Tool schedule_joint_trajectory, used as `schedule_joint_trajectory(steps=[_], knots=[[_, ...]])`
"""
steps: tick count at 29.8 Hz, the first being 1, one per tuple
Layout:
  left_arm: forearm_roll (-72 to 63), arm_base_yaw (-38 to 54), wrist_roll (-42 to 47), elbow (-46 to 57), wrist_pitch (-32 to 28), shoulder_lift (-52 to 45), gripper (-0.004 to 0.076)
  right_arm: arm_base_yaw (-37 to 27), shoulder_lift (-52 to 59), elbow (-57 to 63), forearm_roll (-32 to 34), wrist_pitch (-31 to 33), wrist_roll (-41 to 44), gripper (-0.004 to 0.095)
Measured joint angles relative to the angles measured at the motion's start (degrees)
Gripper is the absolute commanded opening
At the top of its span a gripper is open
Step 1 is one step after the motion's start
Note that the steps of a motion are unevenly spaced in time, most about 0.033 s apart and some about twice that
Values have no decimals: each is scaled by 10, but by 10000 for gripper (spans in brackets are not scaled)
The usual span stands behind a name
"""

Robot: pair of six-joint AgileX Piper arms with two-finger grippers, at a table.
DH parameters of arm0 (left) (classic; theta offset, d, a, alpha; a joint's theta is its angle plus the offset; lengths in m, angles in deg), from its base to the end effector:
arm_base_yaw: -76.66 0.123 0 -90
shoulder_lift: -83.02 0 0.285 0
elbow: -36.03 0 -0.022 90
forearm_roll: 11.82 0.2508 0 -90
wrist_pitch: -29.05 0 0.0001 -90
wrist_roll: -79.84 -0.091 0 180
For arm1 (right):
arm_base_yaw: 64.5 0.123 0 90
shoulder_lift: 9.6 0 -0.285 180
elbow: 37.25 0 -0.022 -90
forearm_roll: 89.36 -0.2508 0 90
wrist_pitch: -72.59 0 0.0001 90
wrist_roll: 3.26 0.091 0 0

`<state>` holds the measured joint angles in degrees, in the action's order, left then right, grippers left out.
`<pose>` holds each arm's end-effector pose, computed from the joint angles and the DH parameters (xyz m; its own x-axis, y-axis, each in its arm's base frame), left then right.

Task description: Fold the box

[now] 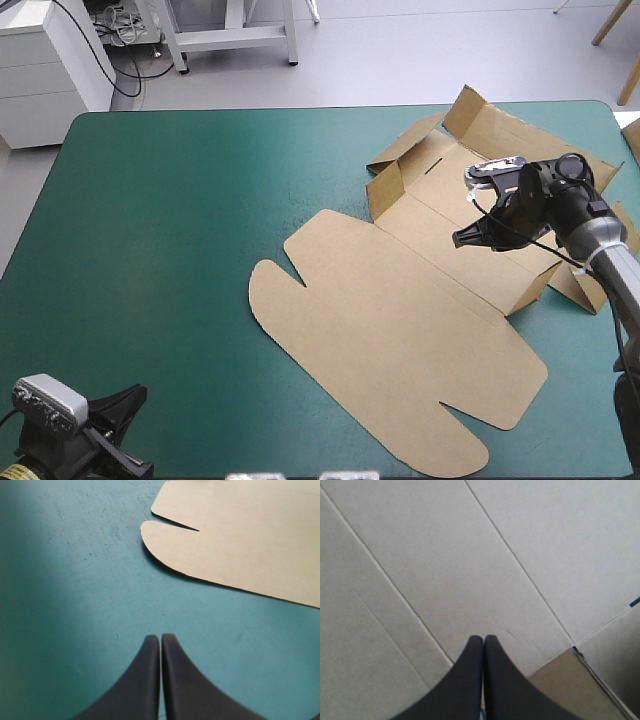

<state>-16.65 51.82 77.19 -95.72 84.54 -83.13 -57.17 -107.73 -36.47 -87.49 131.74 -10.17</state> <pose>0.0111 -0.0121 0.2860 -0.4197 0.1925 -0.8870 0.4743 0.8797 -0.0334 0.3231 0.0390 0.3036 -0.8952 -0.2531 -0.3668 -0.2420 0.9672 -0.0769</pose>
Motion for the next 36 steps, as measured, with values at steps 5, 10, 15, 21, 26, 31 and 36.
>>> schedule_joint_trajectory(steps=[5, 10, 15, 21, 26, 31, 36], knots=[[0, 0, 0, 0, 0, 0, -8, 0, 0, 0, 0, 0, 0, -21], [0, 0, 0, 0, 0, 0, -8, 0, 0, 0, 0, 0, 0, -22], [0, 0, 0, 0, 0, 0, -8, 0, 0, 0, 0, 0, 0, -21], [0, 0, 0, 0, 0, 0, -8, 0, 0, 0, 0, 0, 0, -22], [0, 0, 0, 0, 0, 0, -8, 0, 0, 0, 0, 2, 0, -21], [0, 0, 0, 0, 0, 0, -8, 0, 0, -4, 2, 18, 0, -22], [0, 0, 0, 0, 0, 0, -8, 0, 0, -24, 2, 53, 0, -22]])
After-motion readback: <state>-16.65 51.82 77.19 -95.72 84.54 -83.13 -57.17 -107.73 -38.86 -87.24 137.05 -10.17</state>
